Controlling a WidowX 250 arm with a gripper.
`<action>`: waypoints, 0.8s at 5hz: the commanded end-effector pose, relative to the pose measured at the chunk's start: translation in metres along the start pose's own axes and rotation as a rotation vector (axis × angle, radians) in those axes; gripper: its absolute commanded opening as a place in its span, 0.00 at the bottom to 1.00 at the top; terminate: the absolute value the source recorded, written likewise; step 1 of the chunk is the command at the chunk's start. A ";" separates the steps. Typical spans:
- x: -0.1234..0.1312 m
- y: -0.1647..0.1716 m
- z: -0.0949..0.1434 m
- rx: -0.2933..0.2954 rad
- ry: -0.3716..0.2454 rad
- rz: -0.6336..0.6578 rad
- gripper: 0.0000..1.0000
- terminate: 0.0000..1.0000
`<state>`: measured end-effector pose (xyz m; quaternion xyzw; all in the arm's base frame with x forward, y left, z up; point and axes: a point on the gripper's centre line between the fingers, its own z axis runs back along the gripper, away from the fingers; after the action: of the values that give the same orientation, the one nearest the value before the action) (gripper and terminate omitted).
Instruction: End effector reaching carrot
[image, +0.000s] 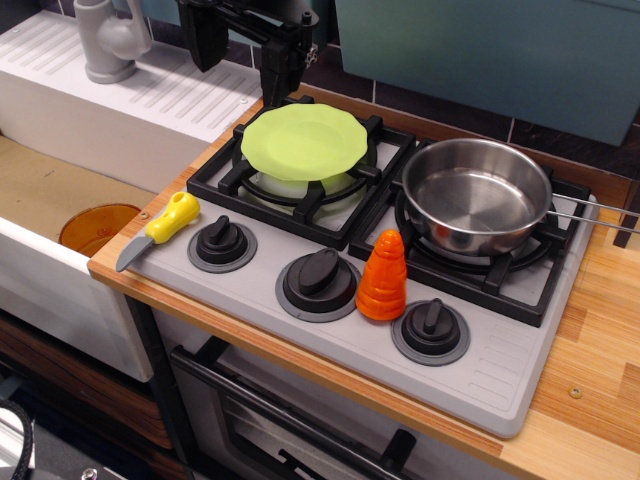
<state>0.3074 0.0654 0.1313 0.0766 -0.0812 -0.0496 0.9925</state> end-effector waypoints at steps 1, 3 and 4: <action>0.000 0.000 0.000 0.000 0.000 0.000 1.00 0.00; -0.032 -0.072 0.028 0.006 0.022 0.128 1.00 0.00; -0.044 -0.099 0.034 0.016 0.006 0.163 1.00 0.00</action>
<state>0.2449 -0.0305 0.1310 0.0820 -0.0667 0.0351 0.9938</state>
